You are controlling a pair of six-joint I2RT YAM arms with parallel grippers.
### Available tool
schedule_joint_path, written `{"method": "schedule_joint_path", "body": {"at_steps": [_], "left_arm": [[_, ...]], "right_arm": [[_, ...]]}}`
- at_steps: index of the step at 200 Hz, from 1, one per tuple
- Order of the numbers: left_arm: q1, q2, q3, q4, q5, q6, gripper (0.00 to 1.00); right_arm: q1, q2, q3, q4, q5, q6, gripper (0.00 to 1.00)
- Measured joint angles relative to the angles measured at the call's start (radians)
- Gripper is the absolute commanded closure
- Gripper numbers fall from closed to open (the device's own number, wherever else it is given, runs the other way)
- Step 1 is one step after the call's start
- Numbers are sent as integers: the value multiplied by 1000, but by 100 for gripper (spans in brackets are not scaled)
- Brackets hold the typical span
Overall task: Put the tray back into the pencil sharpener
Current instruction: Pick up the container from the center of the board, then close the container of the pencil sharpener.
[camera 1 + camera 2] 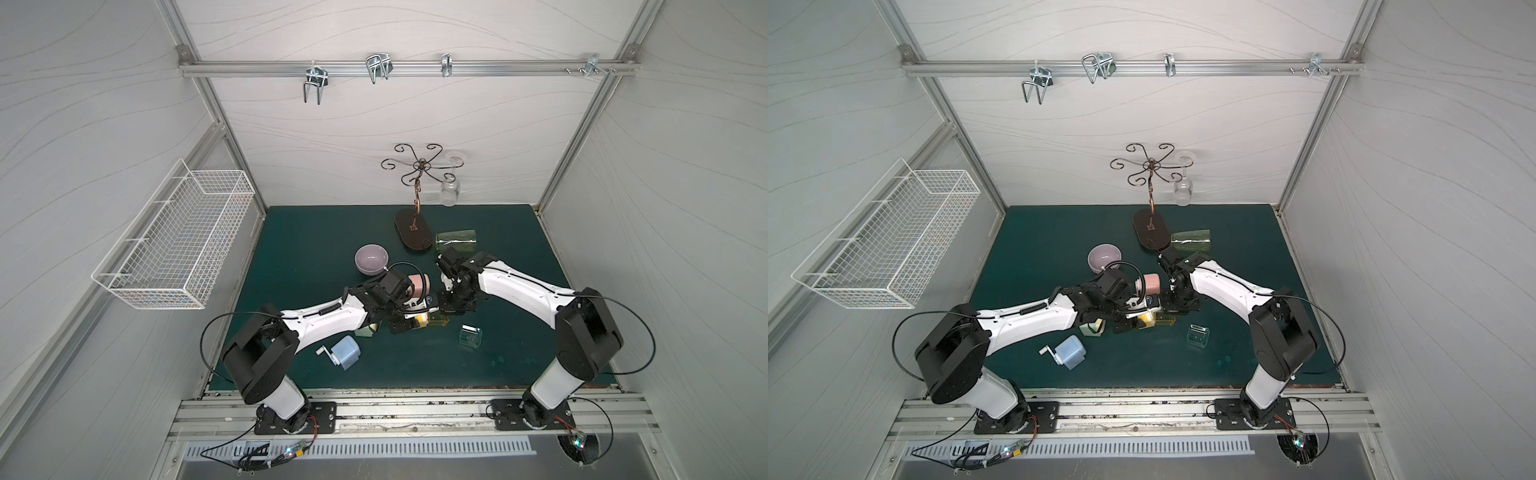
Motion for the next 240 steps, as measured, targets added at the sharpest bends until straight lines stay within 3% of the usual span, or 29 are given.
{"method": "schedule_joint_path", "body": {"at_steps": [62,99,140,184,240], "left_arm": [[-11,40,3,-27,-17,-7,87],[-15,52,12,-33,-18,-23,87],[-16,65,19,-32,-17,-30,87],[-19,79,34,-34,-19,-22,87],[-22,102,86,-51,-25,-10,88]], "right_arm": [[7,84,-5,24,-11,-57,99],[10,108,-33,80,-32,-72,93],[9,111,-58,137,-68,-74,71],[-17,96,-98,194,-134,-72,54],[-120,-15,-177,242,-265,-62,43]]}}
